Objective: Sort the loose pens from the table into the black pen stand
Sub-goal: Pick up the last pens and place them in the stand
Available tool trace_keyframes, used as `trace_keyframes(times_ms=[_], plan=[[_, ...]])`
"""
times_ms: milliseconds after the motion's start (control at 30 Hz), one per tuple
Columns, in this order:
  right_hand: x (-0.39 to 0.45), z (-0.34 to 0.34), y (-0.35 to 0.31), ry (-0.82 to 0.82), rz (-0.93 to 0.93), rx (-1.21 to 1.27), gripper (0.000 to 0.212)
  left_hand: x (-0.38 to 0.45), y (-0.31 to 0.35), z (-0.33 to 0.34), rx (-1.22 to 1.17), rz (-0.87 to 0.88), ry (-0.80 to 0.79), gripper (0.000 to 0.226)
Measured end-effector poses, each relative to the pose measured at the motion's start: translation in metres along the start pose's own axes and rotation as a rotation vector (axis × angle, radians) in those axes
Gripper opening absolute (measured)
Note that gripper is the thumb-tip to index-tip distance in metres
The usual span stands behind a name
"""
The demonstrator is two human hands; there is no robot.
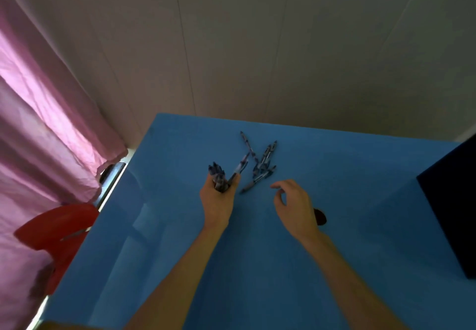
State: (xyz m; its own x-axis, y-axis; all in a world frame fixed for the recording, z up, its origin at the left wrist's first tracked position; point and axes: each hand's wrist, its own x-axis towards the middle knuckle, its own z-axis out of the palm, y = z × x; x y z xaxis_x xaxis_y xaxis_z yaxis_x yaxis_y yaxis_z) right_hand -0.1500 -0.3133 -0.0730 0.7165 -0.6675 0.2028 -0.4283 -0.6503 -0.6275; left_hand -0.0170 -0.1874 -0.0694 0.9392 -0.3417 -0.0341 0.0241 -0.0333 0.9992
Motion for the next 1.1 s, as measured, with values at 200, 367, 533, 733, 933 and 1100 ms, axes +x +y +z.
trace_keyframes(times_ms=[200, 367, 533, 733, 933, 1100], plan=[[-0.006, 0.015, -0.003, -0.007, -0.013, -0.010, 0.021, 0.012, -0.011, -0.017, -0.030, -0.024, 0.023, 0.045], [-0.006, 0.018, -0.006, -0.005, -0.014, -0.009, 0.021, 0.023, -0.004, -0.024, -0.062, -0.059, -0.031, 0.020], [-0.003, 0.022, -0.007, -0.001, -0.016, -0.008, 0.020, 0.034, 0.000, -0.022, -0.041, -0.024, -0.098, 0.050], [0.001, 0.024, -0.006, 0.010, -0.041, -0.018, 0.020, 0.041, -0.014, -0.022, 0.022, -0.071, -0.092, 0.048], [0.008, 0.022, -0.006, 0.010, -0.062, -0.015, 0.021, 0.046, -0.017, -0.022, 0.054, -0.041, -0.035, 0.040], [0.012, 0.020, -0.009, 0.008, -0.059, -0.026, 0.022, 0.043, -0.011, -0.022, 0.096, 0.062, -0.064, 0.019]])
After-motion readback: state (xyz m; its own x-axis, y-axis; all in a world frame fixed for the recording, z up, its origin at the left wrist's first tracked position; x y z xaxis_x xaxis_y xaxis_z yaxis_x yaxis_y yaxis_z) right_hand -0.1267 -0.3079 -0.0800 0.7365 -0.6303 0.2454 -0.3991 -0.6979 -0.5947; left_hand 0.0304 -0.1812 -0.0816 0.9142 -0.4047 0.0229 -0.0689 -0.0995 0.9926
